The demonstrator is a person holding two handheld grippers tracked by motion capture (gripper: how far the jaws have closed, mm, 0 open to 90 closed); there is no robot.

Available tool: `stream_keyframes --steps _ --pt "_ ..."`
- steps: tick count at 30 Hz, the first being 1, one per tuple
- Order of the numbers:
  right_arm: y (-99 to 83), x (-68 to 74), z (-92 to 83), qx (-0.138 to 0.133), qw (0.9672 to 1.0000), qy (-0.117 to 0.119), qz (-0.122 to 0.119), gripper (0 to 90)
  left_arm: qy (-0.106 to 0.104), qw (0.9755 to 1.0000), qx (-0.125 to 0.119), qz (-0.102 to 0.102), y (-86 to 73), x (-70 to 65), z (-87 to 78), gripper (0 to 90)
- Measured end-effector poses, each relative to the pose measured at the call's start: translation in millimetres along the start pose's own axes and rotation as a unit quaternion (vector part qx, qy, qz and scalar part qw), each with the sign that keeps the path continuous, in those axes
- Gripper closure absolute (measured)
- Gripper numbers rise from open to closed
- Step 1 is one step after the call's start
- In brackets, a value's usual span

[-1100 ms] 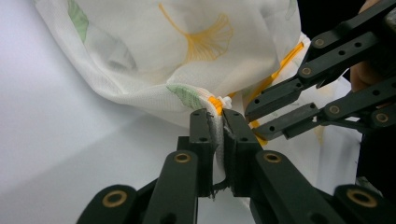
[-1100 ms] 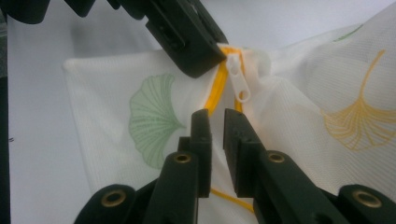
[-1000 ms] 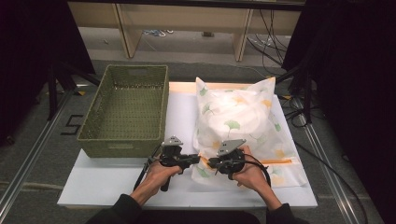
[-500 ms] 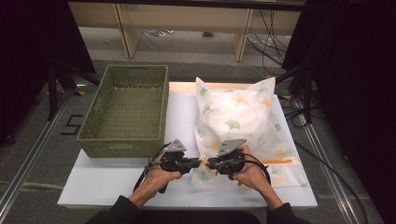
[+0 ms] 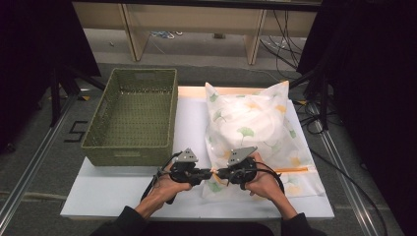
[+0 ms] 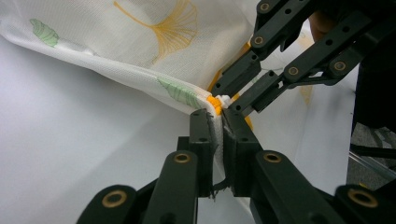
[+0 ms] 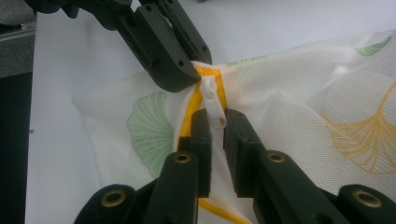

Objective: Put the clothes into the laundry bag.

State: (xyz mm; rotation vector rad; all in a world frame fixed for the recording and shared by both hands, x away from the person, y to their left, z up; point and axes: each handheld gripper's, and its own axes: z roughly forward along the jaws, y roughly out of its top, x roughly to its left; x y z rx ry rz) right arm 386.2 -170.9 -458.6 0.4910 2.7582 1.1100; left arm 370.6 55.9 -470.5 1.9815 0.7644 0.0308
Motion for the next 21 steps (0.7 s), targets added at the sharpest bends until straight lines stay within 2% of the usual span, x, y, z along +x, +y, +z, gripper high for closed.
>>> stream_keyframes --steps 2,5,8,11,13,14,17,19,20,21 --pt "0.2 0.9 0.4 0.000 0.9999 0.002 -0.014 84.4 0.001 1.0000 -0.004 -0.006 -0.2 0.8 0.7 80.9" --pt "1.3 1.3 0.6 0.003 0.9999 -0.005 -0.016 84.5 -0.009 0.9997 -0.005 -0.023 -0.4 2.0 0.7 77.2" --pt "0.6 2.6 0.6 0.008 0.9999 -0.006 -0.006 84.5 -0.022 0.9985 -0.013 -0.049 0.0 6.4 1.5 72.5" --pt "1.6 2.5 0.8 0.005 0.9999 -0.005 -0.010 84.5 -0.031 0.9961 -0.013 -0.081 -0.9 10.1 2.0 74.1" --pt "1.3 3.2 1.3 0.009 0.9999 -0.005 -0.008 84.5 -0.033 0.9952 -0.019 -0.090 -1.2 11.9 3.0 78.0" --pt "1.2 3.3 1.3 0.009 0.9999 -0.006 -0.008 84.4 -0.028 0.9952 -0.021 -0.091 -1.3 11.5 3.2 78.7" --pt "1.9 2.1 0.4 0.004 1.0000 -0.006 -0.006 84.2 -0.019 0.9968 -0.023 -0.074 -0.4 9.1 1.6 82.8" --pt "1.3 1.9 -0.7 0.002 1.0000 0.000 -0.005 84.2 -0.018 0.9969 -0.029 -0.070 -0.4 7.7 2.1 83.0" --pt "1.5 0.7 -0.6 0.000 0.9999 -0.003 -0.016 84.2 -0.015 0.9974 -0.022 -0.067 -0.6 7.4 1.3 83.1" --pt "1.7 1.7 -1.8 0.001 1.0000 0.002 -0.005 84.2 -0.008 0.9981 -0.021 -0.057 -0.6 6.5 1.2 83.1"
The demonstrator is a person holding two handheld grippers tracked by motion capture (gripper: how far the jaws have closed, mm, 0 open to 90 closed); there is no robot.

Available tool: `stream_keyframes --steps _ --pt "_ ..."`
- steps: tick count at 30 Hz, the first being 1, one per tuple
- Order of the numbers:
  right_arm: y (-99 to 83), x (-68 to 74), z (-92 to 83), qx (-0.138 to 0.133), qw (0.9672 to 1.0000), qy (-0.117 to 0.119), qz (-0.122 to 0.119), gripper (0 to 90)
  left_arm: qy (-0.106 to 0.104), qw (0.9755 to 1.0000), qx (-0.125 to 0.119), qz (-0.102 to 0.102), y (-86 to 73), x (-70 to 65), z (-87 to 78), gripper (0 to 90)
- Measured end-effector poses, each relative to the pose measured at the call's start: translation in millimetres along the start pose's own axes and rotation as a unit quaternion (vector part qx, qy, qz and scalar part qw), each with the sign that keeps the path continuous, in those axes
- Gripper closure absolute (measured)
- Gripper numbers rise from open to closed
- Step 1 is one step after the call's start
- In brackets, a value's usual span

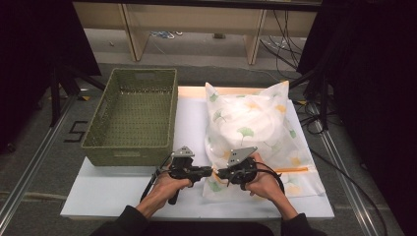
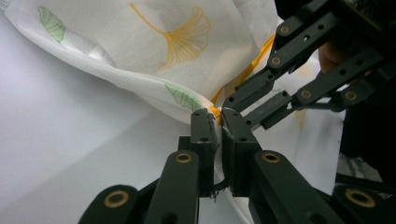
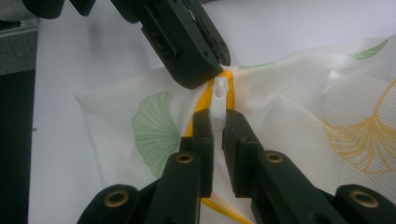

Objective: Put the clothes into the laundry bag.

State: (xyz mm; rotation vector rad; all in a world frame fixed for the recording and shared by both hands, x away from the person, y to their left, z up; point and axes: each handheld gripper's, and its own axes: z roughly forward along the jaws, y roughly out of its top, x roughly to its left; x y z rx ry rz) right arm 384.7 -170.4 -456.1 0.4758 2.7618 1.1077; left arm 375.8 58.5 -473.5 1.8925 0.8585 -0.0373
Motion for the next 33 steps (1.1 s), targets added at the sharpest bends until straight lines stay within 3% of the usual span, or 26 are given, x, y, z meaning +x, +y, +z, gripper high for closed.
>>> stream_keyframes --steps 1,7,9,10,11,16,21,24,26,33 --pt "0.8 -1.1 1.0 -0.001 0.9999 -0.001 -0.011 84.1 0.001 1.0000 -0.001 0.002 0.2 -0.9 0.1 83.3" --pt "1.6 -0.5 1.3 -0.003 1.0000 0.005 -0.007 82.6 0.006 0.9997 0.008 0.024 0.2 -3.5 0.6 83.6" --pt "1.3 1.0 -0.3 0.000 0.9999 0.009 0.008 82.0 0.006 0.9997 0.006 0.022 0.6 -3.1 0.8 83.6" --pt "1.3 -0.4 0.8 -0.003 0.9999 0.009 -0.006 81.9 0.007 0.9997 0.007 0.022 0.2 -3.1 0.7 83.6" --pt "1.3 0.6 0.1 0.003 0.9999 0.005 0.010 82.1 0.006 0.9997 0.008 0.024 0.0 -3.3 0.5 83.6" --pt "0.6 1.2 2.1 0.009 0.9998 0.009 0.014 83.5 0.006 0.9995 0.007 0.029 -0.3 -4.0 0.6 83.6" --pt "1.4 0.1 2.2 0.004 0.9999 0.010 0.002 86.0 0.007 0.9995 0.008 0.031 -0.2 -3.7 -0.2 83.6" --pt "0.8 -0.7 0.6 0.004 0.9998 0.014 0.015 88.3 0.012 0.9994 0.003 0.031 -0.3 -5.1 -0.5 83.6" --pt "0.8 -0.5 1.6 0.003 0.9999 0.010 0.008 88.6 0.009 0.9995 0.004 0.031 -0.3 -4.8 0.3 83.5" --pt "-0.1 -2.5 -3.8 -0.003 0.9997 0.012 0.019 90.0 0.008 0.9993 0.006 0.037 -0.6 -4.6 -0.5 83.5"
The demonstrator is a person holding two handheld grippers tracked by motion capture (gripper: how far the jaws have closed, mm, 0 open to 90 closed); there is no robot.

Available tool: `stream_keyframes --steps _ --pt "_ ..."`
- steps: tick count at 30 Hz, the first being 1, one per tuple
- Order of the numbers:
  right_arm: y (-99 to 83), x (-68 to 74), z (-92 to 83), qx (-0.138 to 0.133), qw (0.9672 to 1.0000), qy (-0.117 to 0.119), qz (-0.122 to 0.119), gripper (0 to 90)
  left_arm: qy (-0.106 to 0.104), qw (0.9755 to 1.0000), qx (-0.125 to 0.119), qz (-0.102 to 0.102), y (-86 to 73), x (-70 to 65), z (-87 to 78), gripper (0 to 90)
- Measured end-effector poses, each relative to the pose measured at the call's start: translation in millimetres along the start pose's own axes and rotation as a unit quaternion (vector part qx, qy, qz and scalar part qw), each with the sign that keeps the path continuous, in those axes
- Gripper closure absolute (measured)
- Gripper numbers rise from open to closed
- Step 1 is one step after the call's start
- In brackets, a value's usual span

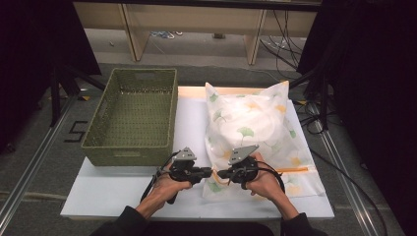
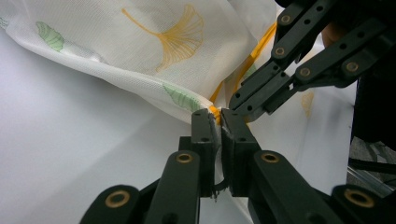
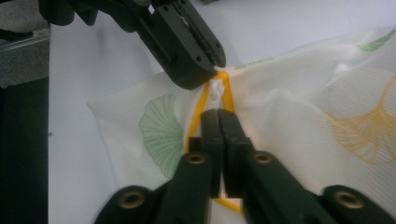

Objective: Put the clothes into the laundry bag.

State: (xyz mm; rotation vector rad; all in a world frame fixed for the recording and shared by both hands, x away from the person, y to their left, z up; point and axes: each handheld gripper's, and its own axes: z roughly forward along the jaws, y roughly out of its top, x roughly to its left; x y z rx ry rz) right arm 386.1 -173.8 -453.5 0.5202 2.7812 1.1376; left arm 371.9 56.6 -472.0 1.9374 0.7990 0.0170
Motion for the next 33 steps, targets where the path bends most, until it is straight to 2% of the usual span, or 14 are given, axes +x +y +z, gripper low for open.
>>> stream_keyframes --steps 2,5,6,9,10,14,15,20,21,26,27,29,30,33 --pt "0.3 -2.0 -1.5 -0.010 0.9999 0.007 0.003 90.0 0.001 1.0000 -0.005 -0.002 0.3 -1.3 -0.5 83.5" --pt "-0.2 -1.7 -1.6 -0.007 0.9999 0.007 0.007 90.0 0.001 1.0000 -0.006 -0.001 1.0 0.0 -0.6 83.5" --pt "-0.6 -1.7 -0.3 0.000 0.9997 0.022 0.009 90.0 0.001 1.0000 -0.009 -0.004 0.6 -0.7 -0.3 83.5" --pt "-1.6 -2.4 2.5 0.004 0.9998 0.009 0.018 84.1 0.001 1.0000 -0.007 0.000 1.1 0.2 -1.4 83.4" --pt "-1.5 -2.6 2.8 0.001 0.9997 0.017 0.015 82.7 -0.001 0.9999 -0.011 -0.006 1.2 0.0 -0.7 83.4" --pt "-0.9 -1.5 3.1 0.003 0.9998 0.008 0.015 73.9 -0.002 1.0000 -0.008 0.001 0.7 -0.9 -0.6 83.2" --pt "-1.0 -1.6 4.5 0.003 0.9999 -0.003 0.016 73.8 -0.002 1.0000 -0.005 0.003 1.0 -0.3 -0.8 83.2" --pt "-1.1 -3.1 6.0 0.003 1.0000 0.005 0.007 71.7 -0.004 1.0000 -0.003 0.004 1.0 -0.1 -0.7 83.2" --pt "-1.8 -3.7 6.4 0.000 0.9999 -0.004 0.013 70.8 -0.004 1.0000 -0.003 0.004 1.1 0.3 -0.7 83.2" --pt "-1.5 -5.0 4.5 -0.001 1.0000 -0.002 0.005 70.9 -0.002 1.0000 -0.005 0.001 1.4 0.0 -0.9 83.2" --pt "-1.4 -3.8 3.8 0.001 0.9999 -0.002 0.012 71.1 -0.004 1.0000 -0.005 0.003 1.6 0.4 -0.8 83.2" --pt "-1.5 -3.5 5.8 -0.001 1.0000 0.002 0.002 72.1 -0.006 1.0000 -0.001 0.005 1.3 0.7 -0.9 83.2" --pt "-1.1 -2.5 5.6 0.003 0.9999 0.003 0.011 73.9 -0.005 1.0000 0.000 0.005 1.2 0.3 -1.0 83.2" --pt "-0.7 -1.8 6.4 0.004 0.9999 0.007 0.006 78.0 -0.005 1.0000 0.000 0.006 1.7 0.7 -1.0 83.2"
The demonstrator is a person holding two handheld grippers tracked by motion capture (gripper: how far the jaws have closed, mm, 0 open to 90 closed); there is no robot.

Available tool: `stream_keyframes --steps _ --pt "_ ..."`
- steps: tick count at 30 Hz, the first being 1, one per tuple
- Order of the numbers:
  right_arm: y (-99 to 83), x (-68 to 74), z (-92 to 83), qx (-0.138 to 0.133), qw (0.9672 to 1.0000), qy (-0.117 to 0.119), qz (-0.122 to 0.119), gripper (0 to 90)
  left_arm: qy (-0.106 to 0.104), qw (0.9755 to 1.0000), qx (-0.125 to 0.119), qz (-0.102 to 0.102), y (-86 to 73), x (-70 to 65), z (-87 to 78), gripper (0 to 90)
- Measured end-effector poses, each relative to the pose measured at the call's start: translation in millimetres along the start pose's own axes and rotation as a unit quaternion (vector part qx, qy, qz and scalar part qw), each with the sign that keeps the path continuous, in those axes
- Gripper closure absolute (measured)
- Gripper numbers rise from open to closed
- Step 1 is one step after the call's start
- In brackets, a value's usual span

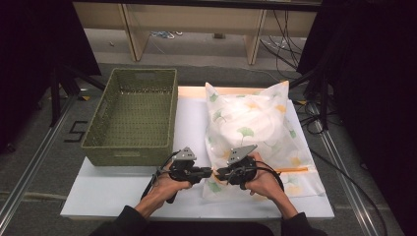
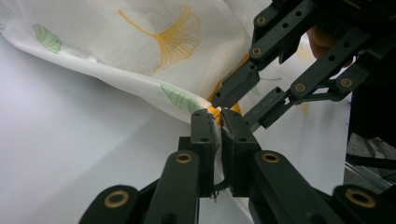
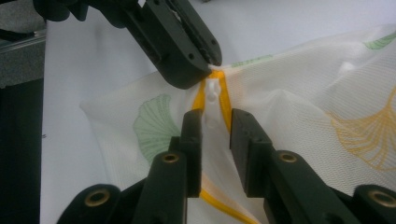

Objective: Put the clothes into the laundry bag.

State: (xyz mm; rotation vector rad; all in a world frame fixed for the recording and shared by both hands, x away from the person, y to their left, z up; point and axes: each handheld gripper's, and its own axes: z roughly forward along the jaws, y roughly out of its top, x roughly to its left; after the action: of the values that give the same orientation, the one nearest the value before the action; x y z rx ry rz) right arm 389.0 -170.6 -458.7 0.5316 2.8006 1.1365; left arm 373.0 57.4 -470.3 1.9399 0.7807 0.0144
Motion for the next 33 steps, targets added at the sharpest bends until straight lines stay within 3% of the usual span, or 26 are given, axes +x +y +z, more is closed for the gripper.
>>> stream_keyframes --steps 1,3,11,16,20,25,27,29,33 --pt "-0.2 -0.6 1.0 -0.002 0.9999 0.002 -0.011 78.2 -0.002 1.0000 0.001 0.000 -0.1 0.1 0.0 83.2" --pt "-0.8 -0.9 0.5 0.002 1.0000 0.006 -0.001 79.1 -0.002 1.0000 -0.002 0.002 -0.4 -0.6 0.1 83.1" --pt "-1.1 -2.7 -2.4 -0.008 0.9998 0.018 -0.003 87.8 -0.002 1.0000 -0.002 0.003 0.4 1.2 -1.2 83.3" --pt "-1.0 -2.4 -6.0 -0.012 0.9998 0.015 0.008 88.9 0.000 1.0000 -0.002 0.004 0.8 0.9 -1.5 83.3" --pt "-0.9 -3.0 -7.2 -0.011 0.9998 0.016 0.001 89.6 0.001 1.0000 -0.001 0.007 0.1 0.6 -1.5 83.4" --pt "-1.6 -3.9 -11.8 -0.020 0.9995 0.013 0.019 89.8 0.003 1.0000 -0.002 0.005 -0.5 0.4 -0.8 83.6" --pt "-1.1 -5.5 -12.9 -0.034 0.9991 0.013 0.023 90.0 0.000 0.9999 0.003 0.011 -0.7 -0.1 -0.6 83.7" --pt "0.2 -5.6 -14.2 -0.041 0.9989 0.015 0.019 90.0 -0.001 1.0000 -0.003 0.003 0.6 0.0 -0.5 83.8" --pt "-0.3 -6.1 -13.0 -0.030 0.9990 0.022 0.025 90.0 0.001 1.0000 -0.003 0.006 0.7 0.2 -1.3 83.8"
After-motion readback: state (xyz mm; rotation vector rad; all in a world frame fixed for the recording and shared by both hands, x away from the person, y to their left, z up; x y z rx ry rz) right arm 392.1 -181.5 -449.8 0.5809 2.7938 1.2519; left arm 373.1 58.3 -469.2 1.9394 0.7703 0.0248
